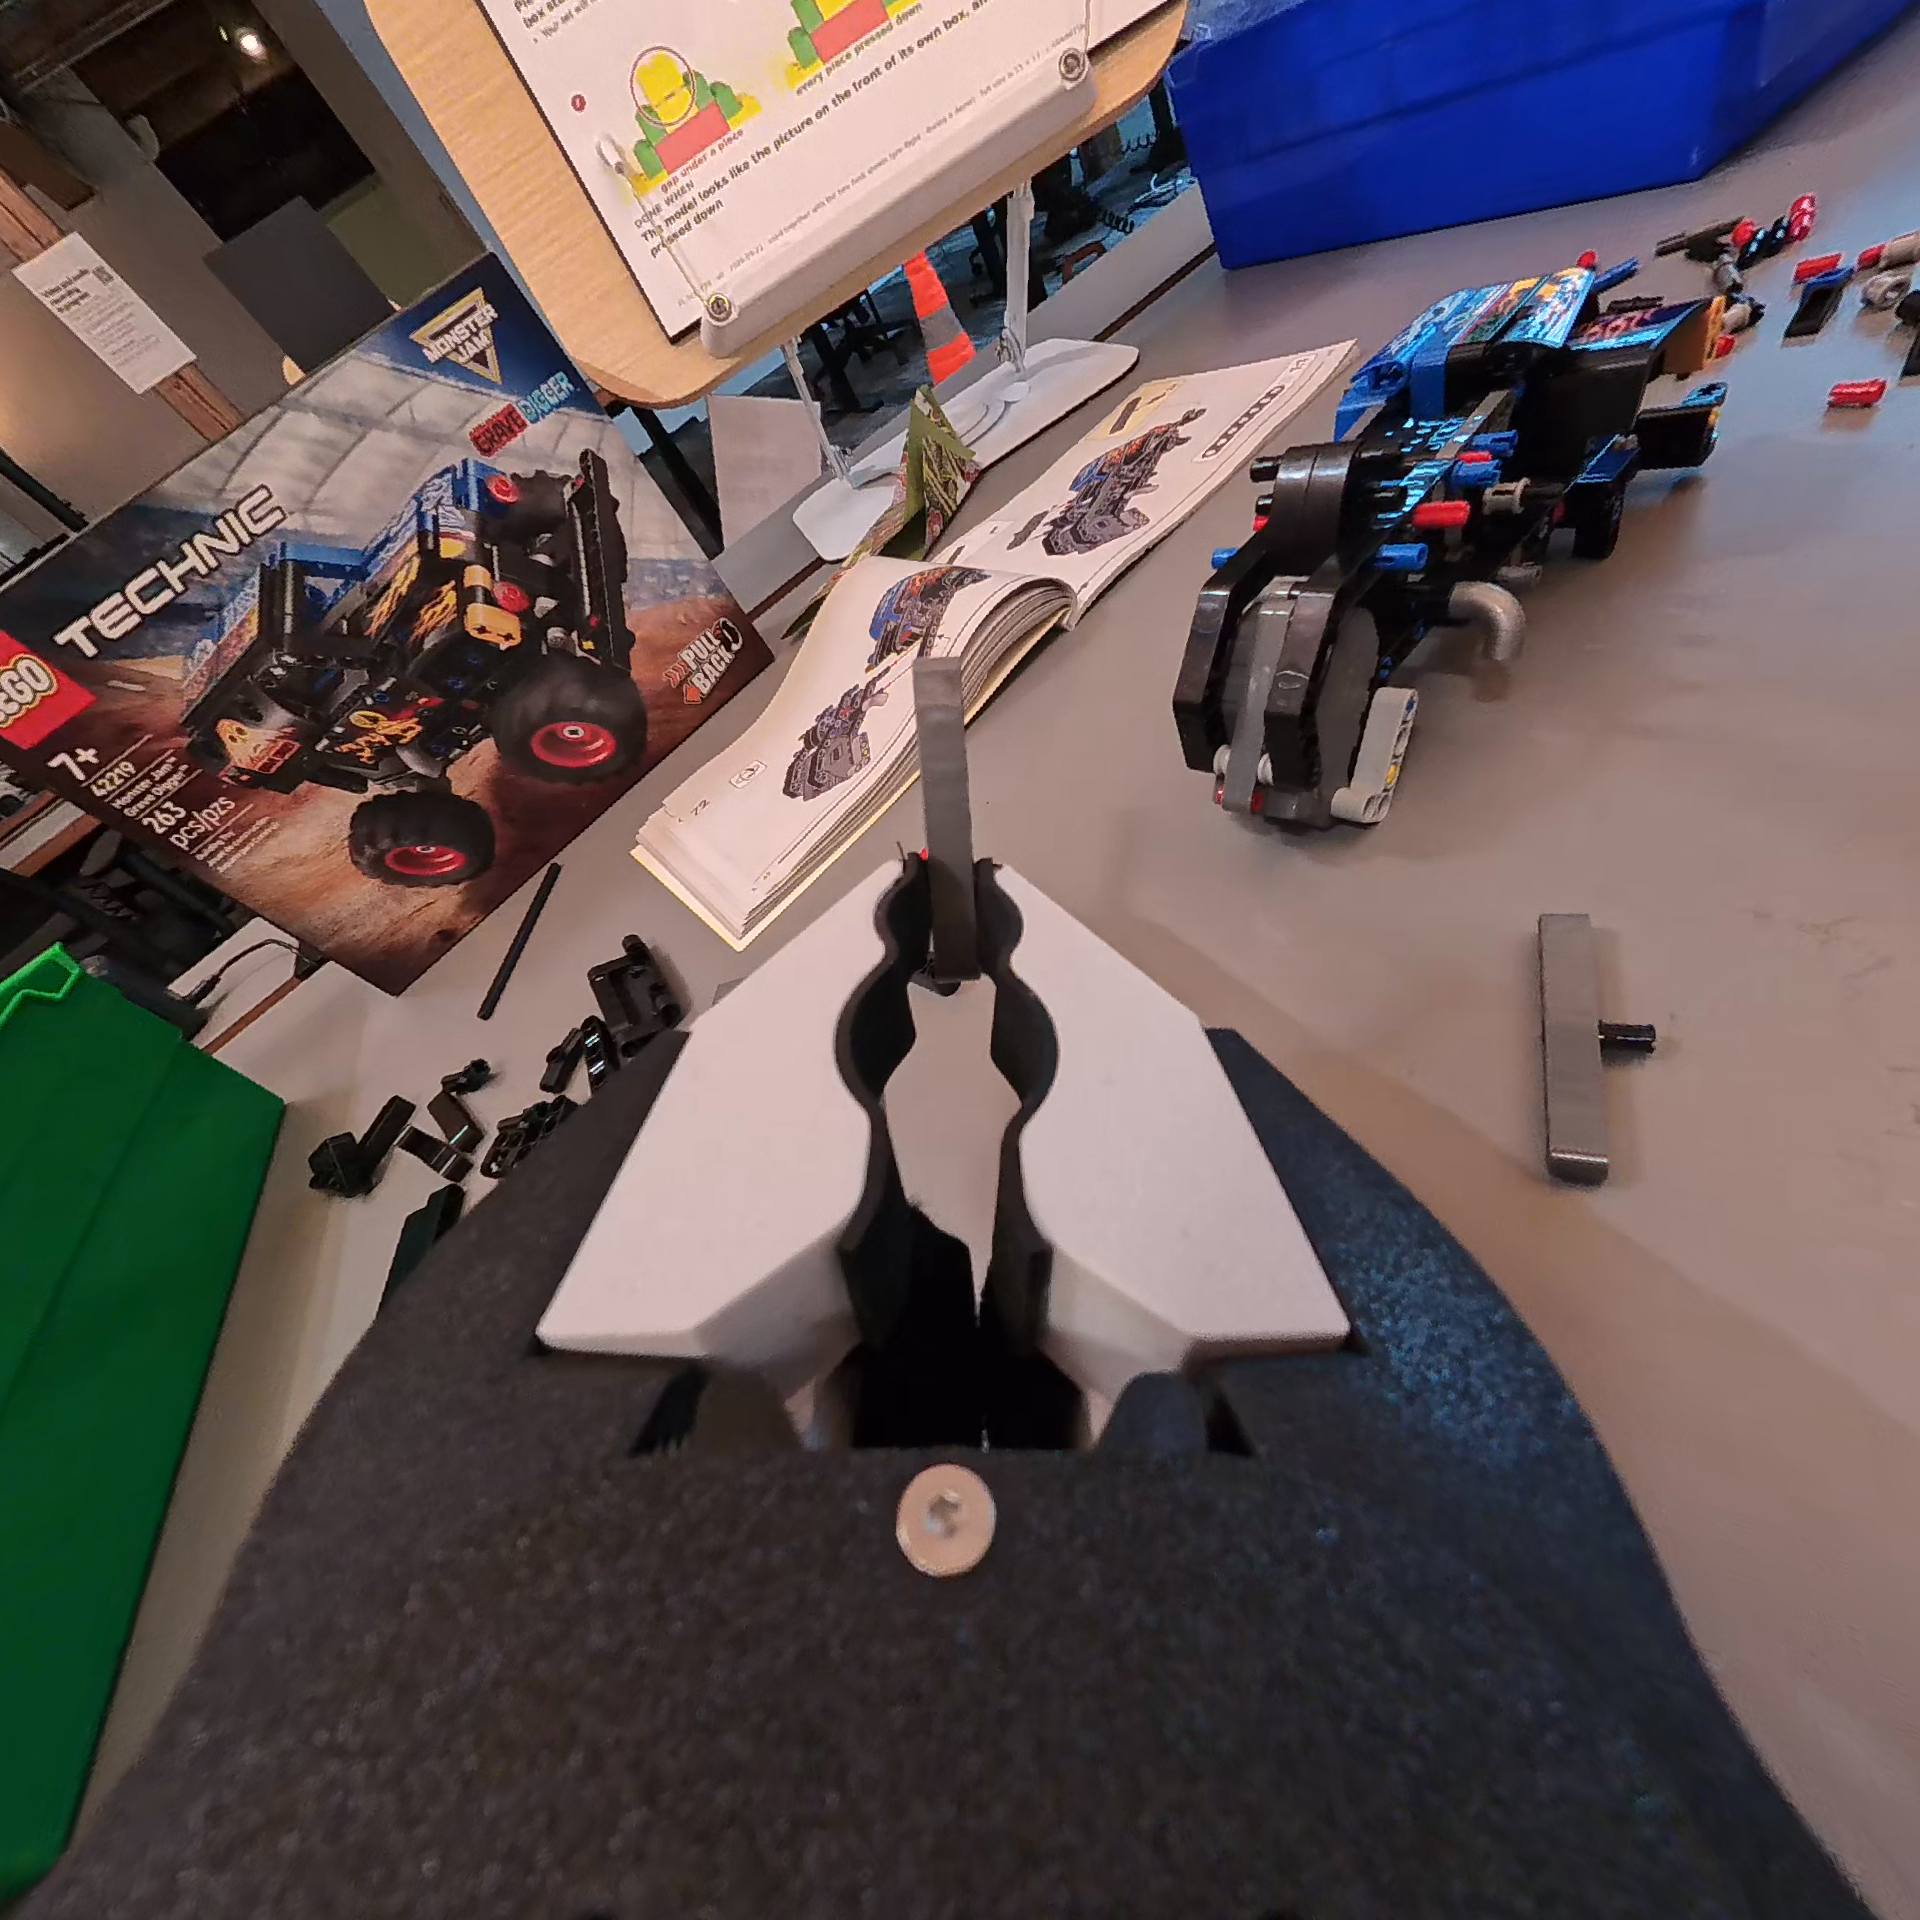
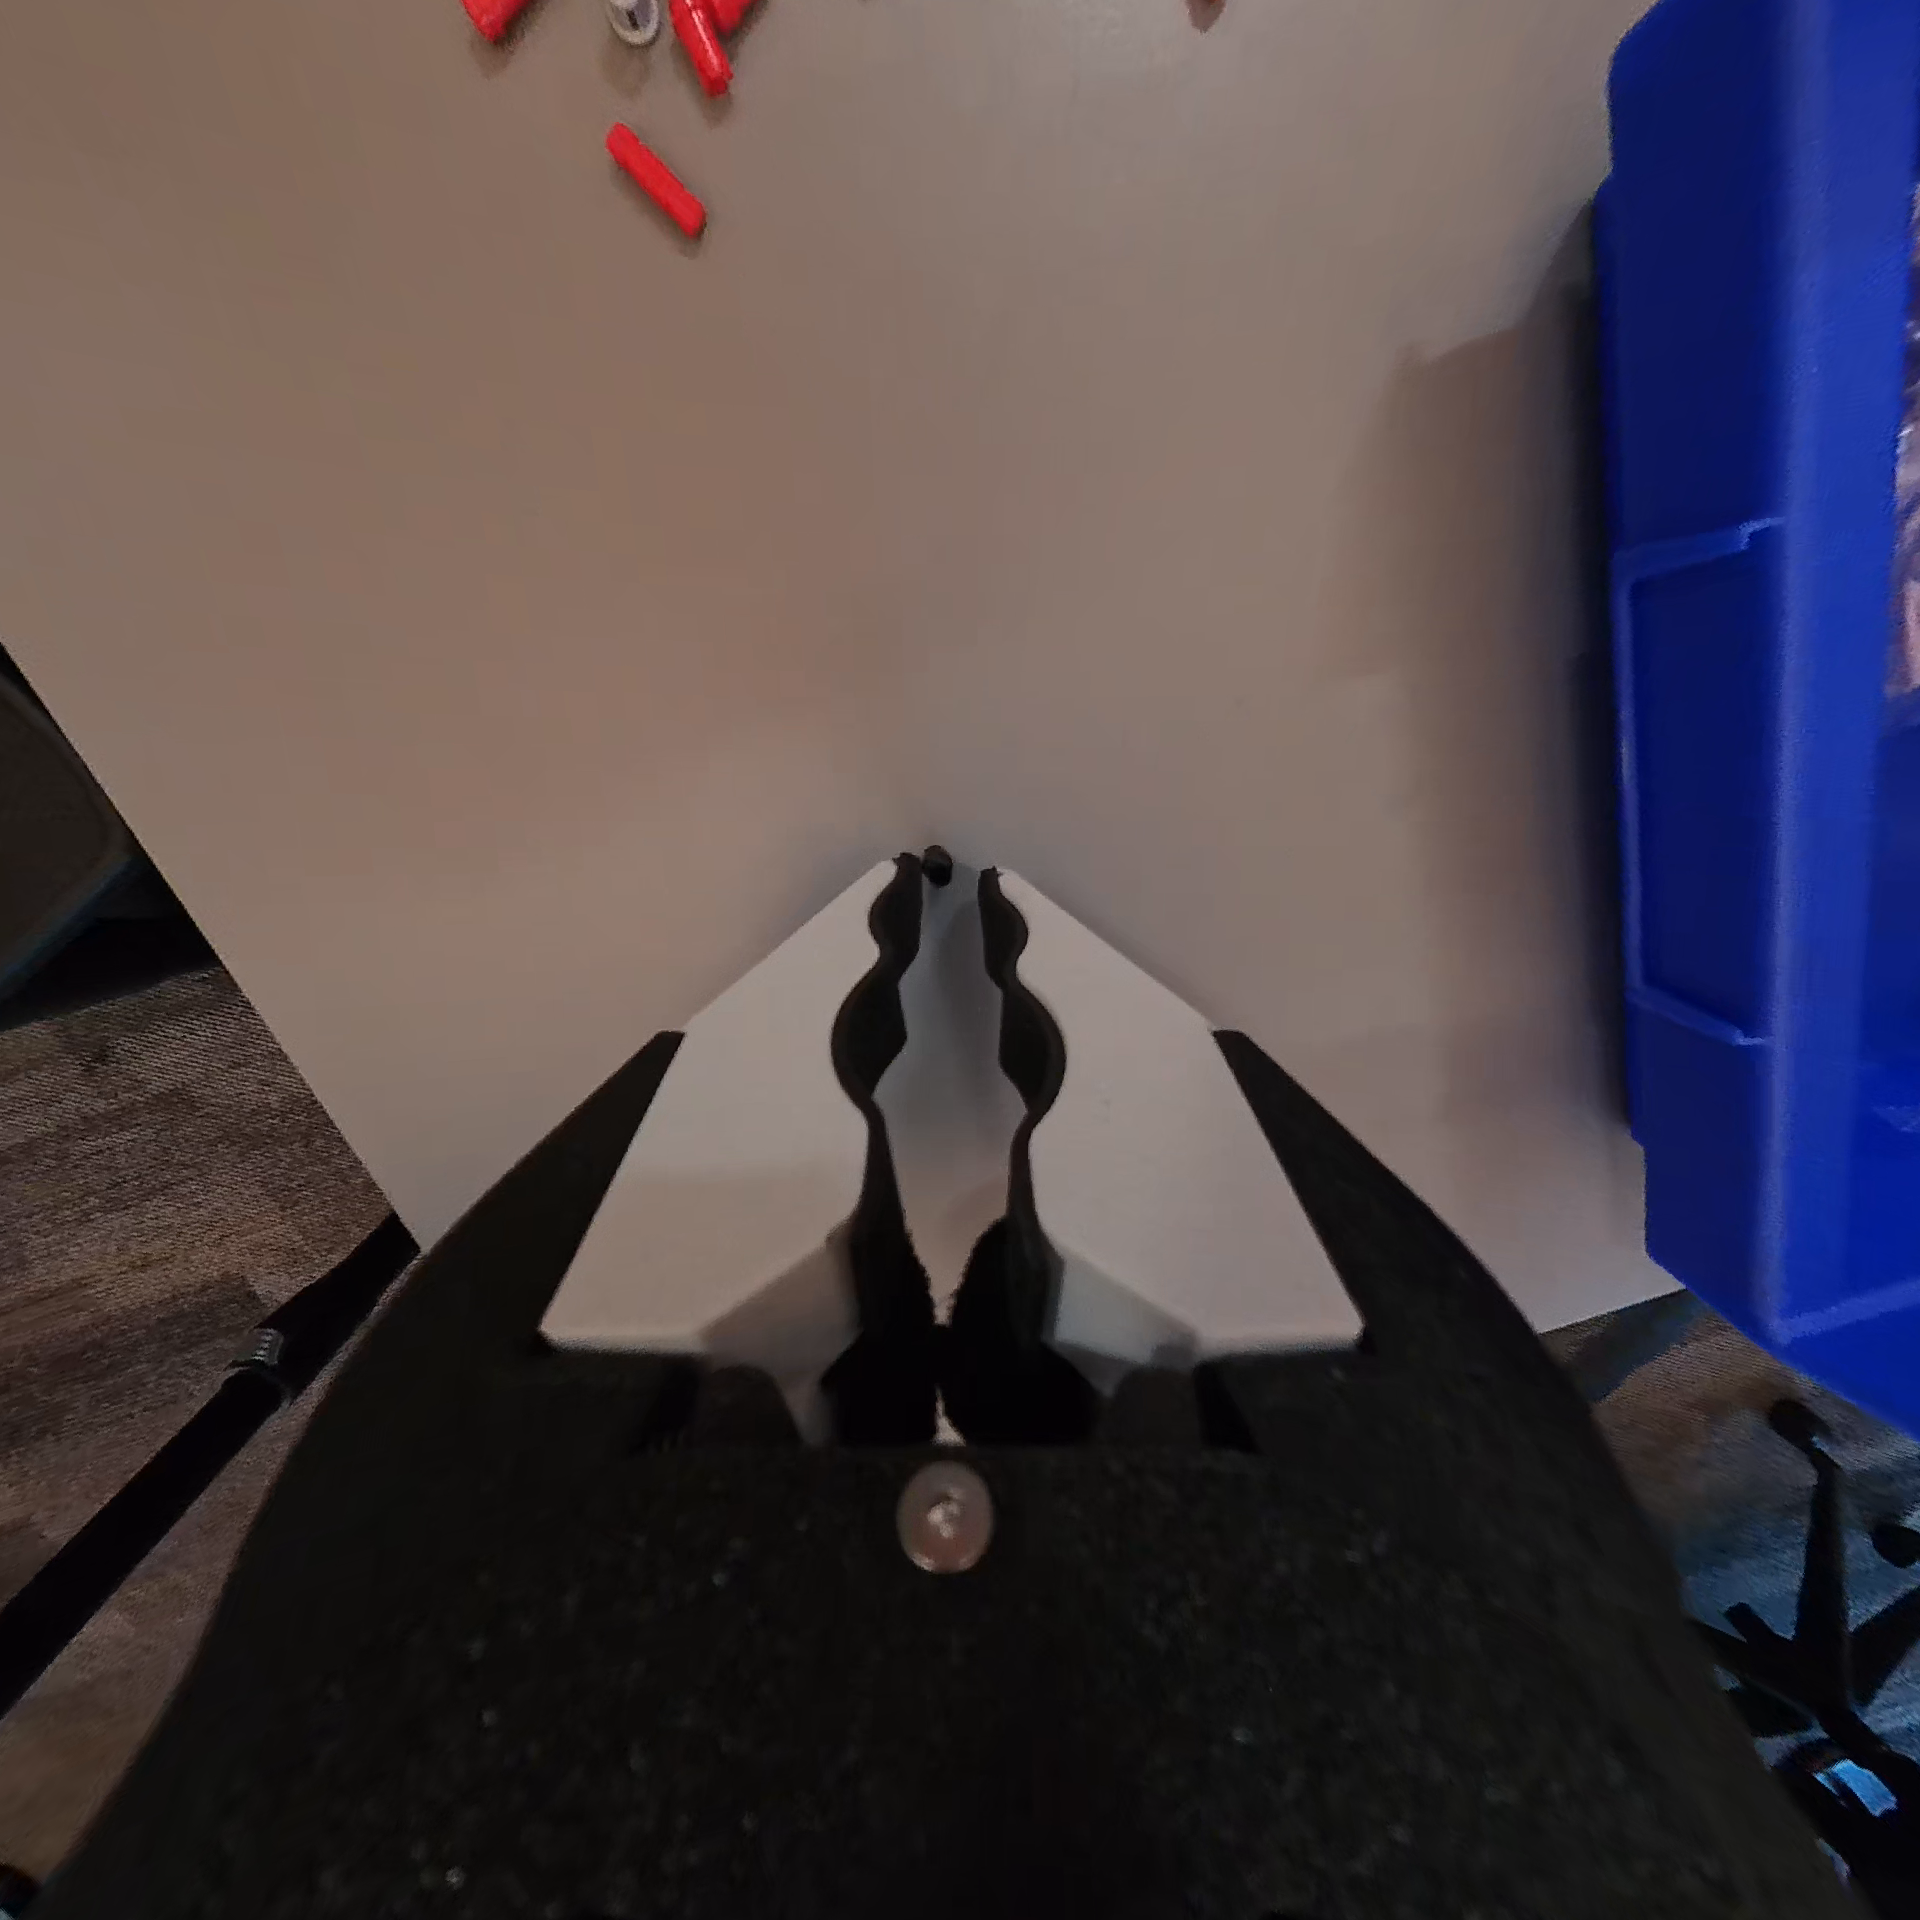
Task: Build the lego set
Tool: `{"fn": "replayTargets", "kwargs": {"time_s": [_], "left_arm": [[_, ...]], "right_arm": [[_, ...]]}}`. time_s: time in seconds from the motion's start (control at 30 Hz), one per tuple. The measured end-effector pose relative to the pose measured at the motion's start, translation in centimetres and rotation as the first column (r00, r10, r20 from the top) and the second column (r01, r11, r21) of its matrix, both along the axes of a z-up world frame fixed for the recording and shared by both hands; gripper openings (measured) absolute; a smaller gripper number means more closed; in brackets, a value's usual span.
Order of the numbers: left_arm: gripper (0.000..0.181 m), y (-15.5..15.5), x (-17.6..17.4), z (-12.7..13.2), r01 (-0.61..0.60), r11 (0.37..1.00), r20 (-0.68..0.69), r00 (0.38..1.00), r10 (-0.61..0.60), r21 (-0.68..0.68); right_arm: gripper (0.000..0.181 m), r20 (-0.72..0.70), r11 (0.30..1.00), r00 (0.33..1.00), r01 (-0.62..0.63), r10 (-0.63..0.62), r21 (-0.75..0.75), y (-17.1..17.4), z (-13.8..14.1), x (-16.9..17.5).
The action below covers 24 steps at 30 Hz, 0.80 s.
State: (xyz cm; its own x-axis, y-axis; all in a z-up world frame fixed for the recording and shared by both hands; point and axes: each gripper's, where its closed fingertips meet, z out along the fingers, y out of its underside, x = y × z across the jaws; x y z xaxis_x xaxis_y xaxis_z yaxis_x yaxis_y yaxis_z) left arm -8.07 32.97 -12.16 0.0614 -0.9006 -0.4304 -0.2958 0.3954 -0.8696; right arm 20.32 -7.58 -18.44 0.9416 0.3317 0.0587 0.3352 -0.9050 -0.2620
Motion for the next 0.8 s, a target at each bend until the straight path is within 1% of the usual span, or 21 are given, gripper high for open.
{"fn": "replayTargets", "kwargs": {"time_s": [0.57, 0.8], "left_arm": [[0.006, 0.04, 0.1, -0.17, -0.004, 1.0, -0.013, 1.0, 0.004, 0.011], [0.006, 0.05, 0.13, -0.26, -0.006, 1.0, -0.017, 1.0, 0.006, 0.015]], "right_arm": [[0.009, -0.033, 1.0, 0.999, -0.008, 0.007, -0.015, -0.06, -0.54, -0.24], [0.005, -0.025, 1.0, 0.999, -0.025, 0.025, 0.011, 0.26, -0.41, -0.37]]}}
